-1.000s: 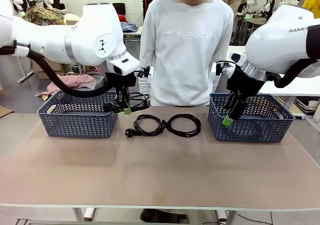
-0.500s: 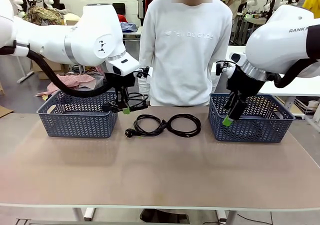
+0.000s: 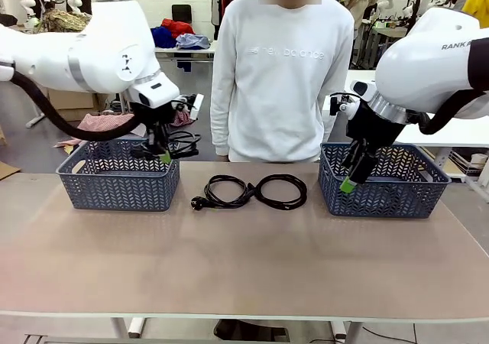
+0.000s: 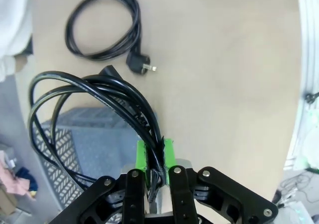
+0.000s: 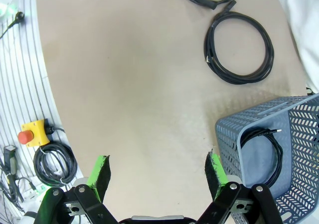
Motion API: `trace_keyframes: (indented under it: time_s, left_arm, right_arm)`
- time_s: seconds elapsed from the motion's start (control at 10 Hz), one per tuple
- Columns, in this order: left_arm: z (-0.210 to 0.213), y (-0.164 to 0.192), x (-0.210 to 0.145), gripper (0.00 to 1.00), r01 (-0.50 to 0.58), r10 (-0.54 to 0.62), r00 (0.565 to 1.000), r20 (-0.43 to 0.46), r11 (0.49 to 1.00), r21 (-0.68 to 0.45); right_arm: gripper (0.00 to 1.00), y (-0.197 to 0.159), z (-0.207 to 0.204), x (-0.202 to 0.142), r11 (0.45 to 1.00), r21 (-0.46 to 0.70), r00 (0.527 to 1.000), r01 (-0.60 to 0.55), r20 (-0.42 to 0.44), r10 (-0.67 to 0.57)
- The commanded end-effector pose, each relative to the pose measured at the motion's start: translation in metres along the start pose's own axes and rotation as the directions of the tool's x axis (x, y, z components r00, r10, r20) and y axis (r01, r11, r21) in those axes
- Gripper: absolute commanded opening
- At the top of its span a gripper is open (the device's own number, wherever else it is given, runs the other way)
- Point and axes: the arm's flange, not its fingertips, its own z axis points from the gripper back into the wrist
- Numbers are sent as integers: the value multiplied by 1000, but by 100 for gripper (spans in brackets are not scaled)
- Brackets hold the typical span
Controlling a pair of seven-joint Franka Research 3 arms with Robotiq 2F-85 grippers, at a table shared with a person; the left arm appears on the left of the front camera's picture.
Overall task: Organize the cables according to human instructions.
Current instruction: Pick up a bundle of cables and place it in the basket indicated by the human.
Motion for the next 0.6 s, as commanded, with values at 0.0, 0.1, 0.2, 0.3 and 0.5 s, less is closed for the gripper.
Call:
trace_keyframes:
  time_s: [0.0,0.1,0.2,0.3,0.5]
  left_arm:
    - [-3,9,-26,16,45,-45,998,-40,999,23]
    - [-5,16,-40,16,55,-53,997,-52,998,21]
    - [-9,24,-53,16,51,-50,997,-57,998,22]
    - [-14,32,-63,16,41,-39,998,-55,999,22]
    - [-23,49,-80,16,32,-32,999,-41,999,13]
  right_arm:
    - [100,-1,1,3,1000,0,1000,0,-2,0]
    - [100,-1,1,3,1000,0,1000,0,-2,0]
    - [100,-1,1,3,1000,0,1000,0,-2,0]
    - [100,-1,1,3,1000,0,1000,0,-2,0]
    - [100,-1,1,3,1000,0,1000,0,-2,0]
